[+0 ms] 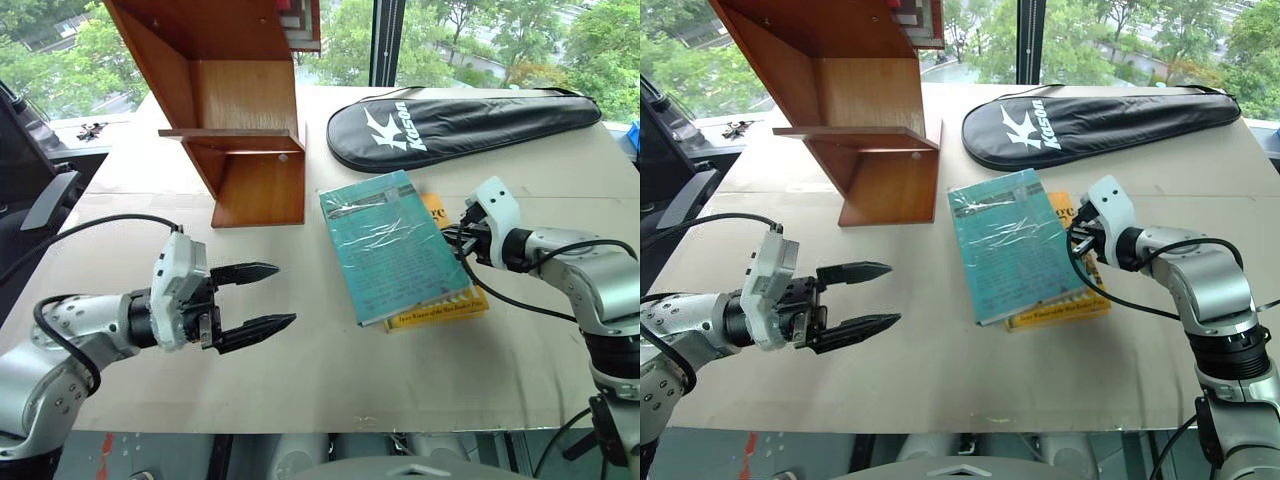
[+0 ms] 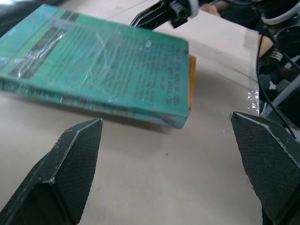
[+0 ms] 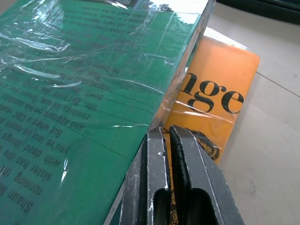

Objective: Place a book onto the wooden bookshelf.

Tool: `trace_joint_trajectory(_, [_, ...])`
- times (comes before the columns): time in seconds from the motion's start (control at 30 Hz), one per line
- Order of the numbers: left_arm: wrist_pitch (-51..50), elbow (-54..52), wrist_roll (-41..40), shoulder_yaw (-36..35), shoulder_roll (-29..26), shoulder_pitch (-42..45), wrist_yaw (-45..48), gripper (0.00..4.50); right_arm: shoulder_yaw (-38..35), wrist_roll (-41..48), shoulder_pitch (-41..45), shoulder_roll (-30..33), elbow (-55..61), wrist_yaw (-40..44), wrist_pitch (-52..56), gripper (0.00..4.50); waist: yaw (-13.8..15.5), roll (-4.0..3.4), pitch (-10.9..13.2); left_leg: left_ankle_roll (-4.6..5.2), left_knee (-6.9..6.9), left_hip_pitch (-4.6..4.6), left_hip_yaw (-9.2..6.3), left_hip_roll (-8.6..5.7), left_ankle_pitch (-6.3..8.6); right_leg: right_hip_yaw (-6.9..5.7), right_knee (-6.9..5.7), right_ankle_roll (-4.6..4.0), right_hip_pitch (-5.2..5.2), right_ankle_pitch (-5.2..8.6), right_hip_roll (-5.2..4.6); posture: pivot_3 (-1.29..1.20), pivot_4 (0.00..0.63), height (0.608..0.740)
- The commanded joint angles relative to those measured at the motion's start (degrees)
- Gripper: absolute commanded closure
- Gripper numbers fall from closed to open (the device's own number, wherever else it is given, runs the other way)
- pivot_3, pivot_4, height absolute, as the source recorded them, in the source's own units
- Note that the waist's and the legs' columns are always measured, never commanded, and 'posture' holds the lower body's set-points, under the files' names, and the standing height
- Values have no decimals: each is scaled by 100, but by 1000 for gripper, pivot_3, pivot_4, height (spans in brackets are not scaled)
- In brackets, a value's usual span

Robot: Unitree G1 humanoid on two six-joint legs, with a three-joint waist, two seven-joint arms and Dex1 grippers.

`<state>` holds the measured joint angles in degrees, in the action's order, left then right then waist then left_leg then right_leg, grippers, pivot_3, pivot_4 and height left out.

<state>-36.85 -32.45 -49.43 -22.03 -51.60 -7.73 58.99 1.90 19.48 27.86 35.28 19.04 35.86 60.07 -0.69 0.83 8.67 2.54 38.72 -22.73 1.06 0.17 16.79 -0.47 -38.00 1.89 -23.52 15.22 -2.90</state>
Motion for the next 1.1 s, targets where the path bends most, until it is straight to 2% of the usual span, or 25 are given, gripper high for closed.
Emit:
trace_joint_trajectory(0.03, [-1078, 179, -781, 37, 140, 358, -1112, 0, -1107, 132, -1199, 383, 718, 716, -1823, 4215, 166, 0, -1, 1, 0, -4, -10, -1, 0, -7, 3, 1, 2, 1, -1, 0, 150, 740])
trace_joint_trajectory(0.1, [-1714, 503, -1407, 182, 213, 722, -1453, 0, -2093, 941, -2157, 492, 1120, 1564, -1991, 3559, 211, 0, -1, 4, 4, -11, -19, -4, 2, -10, 6, 13, 10, 7, -3, 0, 150, 740])
trace_joint_trajectory(0.23, [-2889, 1530, -2470, 443, 446, 1591, -2175, 0, -3424, 1770, -3686, 649, 1700, 2584, -2418, 1800, 204, 2, -2, 17, 17, -7, -30, -7, 10, -11, 5, 15, 26, 7, -4, 0, 150, 740])
trace_joint_trajectory(0.3, [-3349, 2002, -2502, 694, 547, 1951, -2471, 0, -3835, 1986, -4045, 638, 1931, 2756, -2704, 1063, 127, 1, -2, 29, 27, 17, -36, -7, 17, -14, -3, 15, 49, 7, -2, 0, 150, 740])
trace_joint_trajectory(0.33, [-3577, 2272, -2587, 755, 612, 2106, -2604, 0, -3957, 2176, -4112, 645, 2023, 2740, -2694, 559, 90, 2, -1, 32, 27, 37, -36, -5, 19, -11, -4, 14, 66, 7, 4, 0, 150, 740])
trace_joint_trajectory(0.4, [-3943, 2788, -2721, 859, 815, 2408, -2823, 0, -4158, 2431, -4220, 611, 2199, 2720, -2826, 49, -3, 2, 0, 34, 25, 92, -31, -3, 20, -2, -5, 13, 117, 6, 9, 0, 150, 740])
trace_joint_trajectory(0.47, [-4234, 3188, -2771, 980, 1056, 2721, -2993, 0, -4325, 2749, -4396, 624, 2360, 2737, -2830, 49, -19, 3, 0, 34, 25, 118, -33, 1, 20, -2, -4, 12, 141, 7, 16, 0, 150, 740])
trace_joint_trajectory(0.6, [-4714, 4296, -2577, 1092, 1756, 3497, -3480, 0, -4325, 2925, -4626, 595, 2754, 2424, -2952, 49, 75, 6, -1, 27, 40, 107, -48, -1, 16, -12, -8, 11, 141, 6, 20, 0, 150, 740])
trace_joint_trajectory(0.73, [-4642, 4880, -2294, 1012, 2382, 3803, -3699, 0, -4265, 3099, -4736, 605, 2998, 2090, -2978, 49, 123, 8, -3, 6, 47, 100, -47, -5, 4, -11, -5, 12, 140, 5, 13, 0, 150, 740])
trace_joint_trajectory(0.97, [-3907, 5856, -1703, 827, 3662, 4353, -3881, 0, -4092, 3048, -5096, 514, 3360, 1665, -3144, 49, 248, 5, -6, 1, 46, 89, -54, -11, 2, -19, 4, 12, 139, 6, 1, 0, 150, 740])
trace_joint_trajectory(1.03, [-3835, 6027, -1627, 703, 3761, 4355, -3689, 535, -4143, 3065, -5212, 506, 3427, 1603, -3205, 0, 242, 6, -7, 1, 46, 89, -53, -12, 2, -18, 4, 12, 139, 6, 1, 0, 150, 740])
trace_joint_trajectory(1.1, [-3805, 6187, -1539, 673, 3784, 4346, -3430, 1275, -4156, 3077, -5279, 504, 3446, 1540, -3258, 0, 188, 5, -7, 1, 44, 91, -52, -12, 2, -17, 3, 12, 139, 6, 2, 0, 150, 740])
